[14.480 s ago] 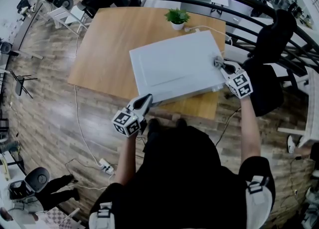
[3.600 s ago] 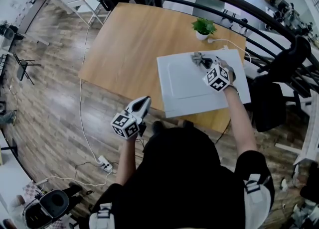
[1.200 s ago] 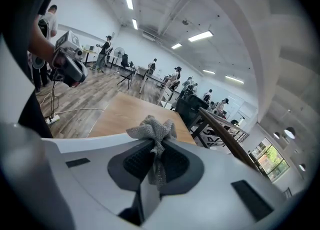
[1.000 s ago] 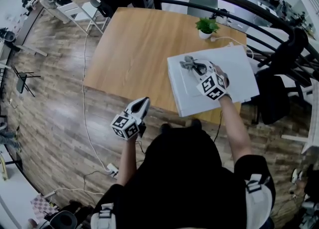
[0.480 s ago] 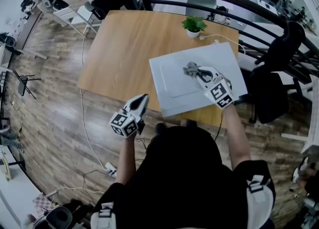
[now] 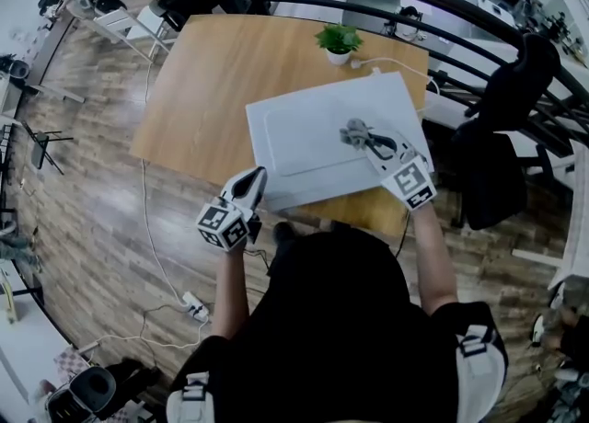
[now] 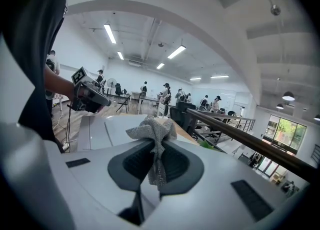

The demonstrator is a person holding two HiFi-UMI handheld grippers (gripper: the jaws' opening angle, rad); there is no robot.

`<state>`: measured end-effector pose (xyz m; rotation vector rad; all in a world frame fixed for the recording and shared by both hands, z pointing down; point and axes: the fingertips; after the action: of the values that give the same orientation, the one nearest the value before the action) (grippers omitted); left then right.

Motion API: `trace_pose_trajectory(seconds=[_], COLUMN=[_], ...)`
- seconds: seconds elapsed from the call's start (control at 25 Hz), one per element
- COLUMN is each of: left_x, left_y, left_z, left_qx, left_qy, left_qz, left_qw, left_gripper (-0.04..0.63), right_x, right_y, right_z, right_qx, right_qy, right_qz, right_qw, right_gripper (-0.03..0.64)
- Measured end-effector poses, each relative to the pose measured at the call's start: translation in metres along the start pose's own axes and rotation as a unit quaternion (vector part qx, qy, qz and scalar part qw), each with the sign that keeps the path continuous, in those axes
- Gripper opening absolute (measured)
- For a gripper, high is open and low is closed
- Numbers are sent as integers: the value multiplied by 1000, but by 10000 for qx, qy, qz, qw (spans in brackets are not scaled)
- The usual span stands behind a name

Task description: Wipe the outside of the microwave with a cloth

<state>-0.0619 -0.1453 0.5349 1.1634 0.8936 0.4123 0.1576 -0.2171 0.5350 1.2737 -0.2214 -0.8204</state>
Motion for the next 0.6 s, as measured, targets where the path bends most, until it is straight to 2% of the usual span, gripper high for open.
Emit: trace_pose_trajectory(seconds=[0.28, 0.6], left_x=[12, 25], left_y=[-3, 8], left_z=[5, -1], left_qx=[-2, 0], left_qy=[-312, -516], left_qz=[75, 41], left_qw=[9995, 9987], left_gripper=[3, 3], right_x=[5, -6], right_y=[20, 25], right_z=[-19, -29], right_qx=[-105, 15], right_qy=[-164, -438], right_qz=[8, -258], right_qw=[9998, 9987], right_gripper=[31, 31])
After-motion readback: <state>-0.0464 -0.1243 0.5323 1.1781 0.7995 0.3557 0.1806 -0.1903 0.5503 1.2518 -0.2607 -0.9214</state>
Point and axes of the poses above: the fingertips, and each gripper's own axes: z forward along the fingers, x to its right, y out of its underside, and after that the axes turned 14 degrees about y, right-handed
